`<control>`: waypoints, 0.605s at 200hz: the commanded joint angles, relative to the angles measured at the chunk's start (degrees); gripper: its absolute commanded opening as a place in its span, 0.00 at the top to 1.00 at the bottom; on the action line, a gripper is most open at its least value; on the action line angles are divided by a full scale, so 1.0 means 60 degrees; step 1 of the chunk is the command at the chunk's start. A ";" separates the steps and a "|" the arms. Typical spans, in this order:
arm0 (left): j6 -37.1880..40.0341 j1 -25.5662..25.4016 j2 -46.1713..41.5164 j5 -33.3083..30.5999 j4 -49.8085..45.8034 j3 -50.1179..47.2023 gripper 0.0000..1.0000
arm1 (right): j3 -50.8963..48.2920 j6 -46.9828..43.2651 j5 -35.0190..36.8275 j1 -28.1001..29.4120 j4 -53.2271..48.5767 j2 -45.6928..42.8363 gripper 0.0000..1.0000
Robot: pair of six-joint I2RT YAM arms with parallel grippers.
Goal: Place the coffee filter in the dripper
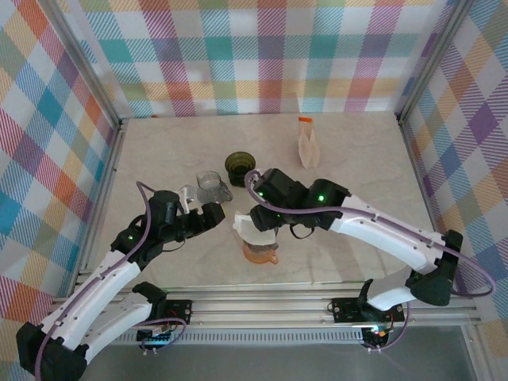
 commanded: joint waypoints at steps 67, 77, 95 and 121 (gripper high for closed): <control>0.0028 -0.0481 0.0380 -0.0225 0.0212 0.0411 0.15 | -0.0711 -0.0233 -0.0427 0.0028 0.0589 0.0002 0.58; 0.0042 -0.0503 0.0404 -0.0225 0.0183 0.0460 0.14 | -0.0672 -0.0226 -0.0447 0.0007 0.0558 0.0096 0.59; 0.0089 -0.0536 0.0447 -0.0261 0.0120 0.0534 0.15 | -0.0613 -0.0233 -0.0444 0.0002 0.0526 0.0265 0.61; 0.0111 -0.0554 0.0463 -0.0280 0.0100 0.0537 0.15 | -0.0555 -0.0208 -0.0410 0.0002 0.0541 0.0421 0.74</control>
